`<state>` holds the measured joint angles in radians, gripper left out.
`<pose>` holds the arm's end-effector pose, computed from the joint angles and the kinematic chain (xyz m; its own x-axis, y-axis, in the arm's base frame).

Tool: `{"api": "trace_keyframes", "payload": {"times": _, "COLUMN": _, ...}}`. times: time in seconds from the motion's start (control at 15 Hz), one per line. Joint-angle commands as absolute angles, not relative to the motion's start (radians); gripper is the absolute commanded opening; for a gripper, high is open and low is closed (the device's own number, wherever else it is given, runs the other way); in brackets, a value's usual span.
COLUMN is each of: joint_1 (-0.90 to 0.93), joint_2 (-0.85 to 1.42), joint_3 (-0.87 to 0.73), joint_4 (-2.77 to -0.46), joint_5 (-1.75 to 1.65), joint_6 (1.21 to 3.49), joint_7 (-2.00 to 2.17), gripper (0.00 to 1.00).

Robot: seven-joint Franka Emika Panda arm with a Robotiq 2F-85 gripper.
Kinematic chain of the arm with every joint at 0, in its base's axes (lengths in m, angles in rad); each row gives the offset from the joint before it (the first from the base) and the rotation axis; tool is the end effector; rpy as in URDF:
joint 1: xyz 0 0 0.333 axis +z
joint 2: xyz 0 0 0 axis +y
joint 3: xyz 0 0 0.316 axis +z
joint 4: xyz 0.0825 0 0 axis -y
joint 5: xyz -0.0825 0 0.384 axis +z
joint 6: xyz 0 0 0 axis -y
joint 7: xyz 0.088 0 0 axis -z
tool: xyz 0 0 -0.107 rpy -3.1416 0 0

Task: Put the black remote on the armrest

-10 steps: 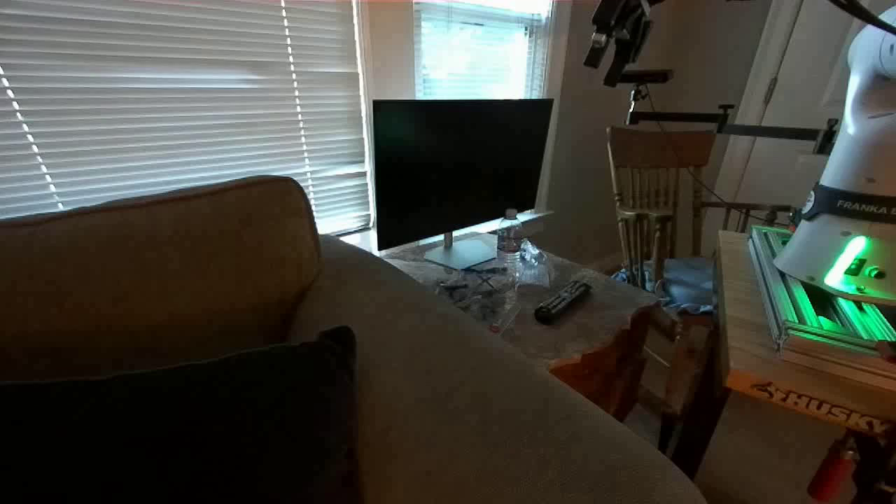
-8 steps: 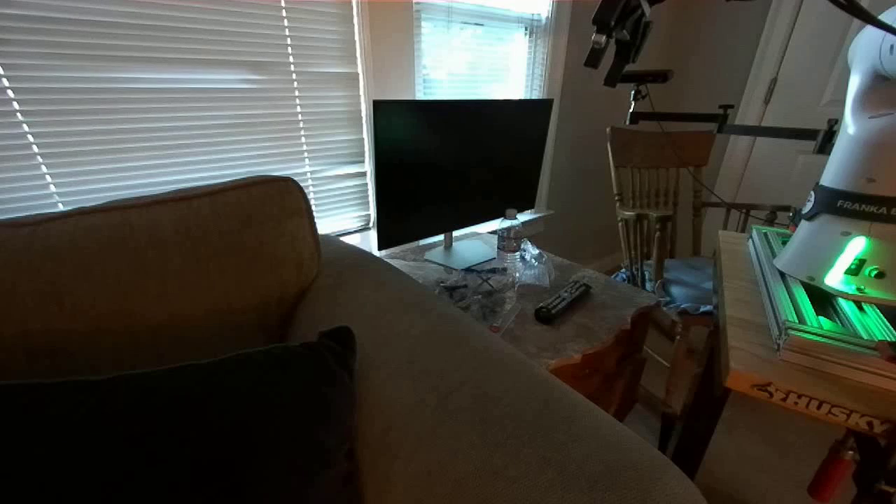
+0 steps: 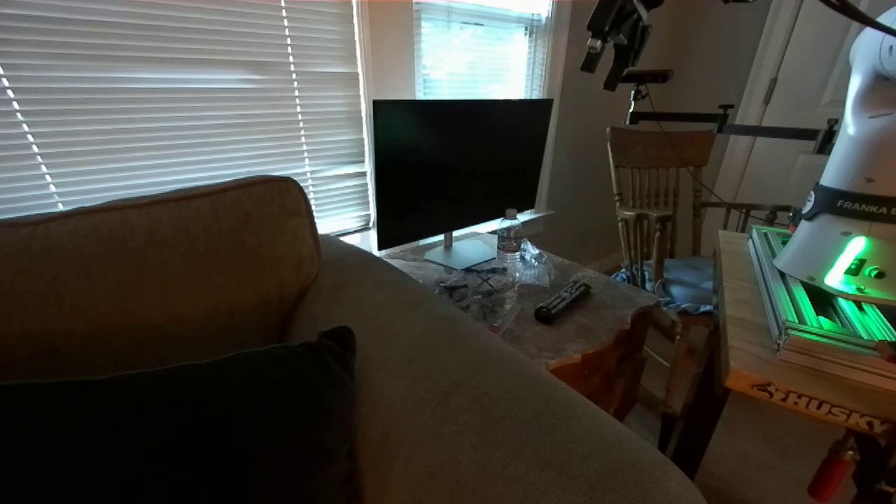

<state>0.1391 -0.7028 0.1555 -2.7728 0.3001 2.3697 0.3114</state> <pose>0.3367 0.1033 0.4373 0.9455 -0.2415 0.2183 -0.1878 -0.9524 -0.2402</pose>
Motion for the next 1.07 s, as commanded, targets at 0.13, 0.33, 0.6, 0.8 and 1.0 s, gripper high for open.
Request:
{"api": "trace_keyframes", "payload": {"times": 0.13, "joint_1": 0.026, "joint_2": -0.462, "joint_3": 0.144, "joint_4": -2.701, "joint_5": 0.316, "joint_6": 2.457, "joint_7": 0.451, "gripper": 1.00}}
{"api": "trace_keyframes", "payload": {"times": 0.33, "joint_1": 0.007, "joint_2": -0.341, "joint_3": 0.123, "joint_4": -2.683, "joint_5": 0.358, "joint_6": 2.569, "joint_7": 0.515, "gripper": 1.00}}
{"api": "trace_keyframes", "payload": {"times": 0.6, "joint_1": 0.021, "joint_2": -0.203, "joint_3": 0.094, "joint_4": -2.671, "joint_5": 0.447, "joint_6": 2.737, "joint_7": 0.591, "gripper": 1.00}}
{"api": "trace_keyframes", "payload": {"times": 0.8, "joint_1": 0.018, "joint_2": -0.103, "joint_3": 0.092, "joint_4": -2.676, "joint_5": 0.504, "joint_6": 2.893, "joint_7": 0.662, "gripper": 1.00}}
{"api": "trace_keyframes", "payload": {"times": 1.0, "joint_1": -0.019, "joint_2": -0.002, "joint_3": 0.094, "joint_4": -2.696, "joint_5": 0.429, "joint_6": 3.044, "joint_7": 0.818, "gripper": 1.00}}
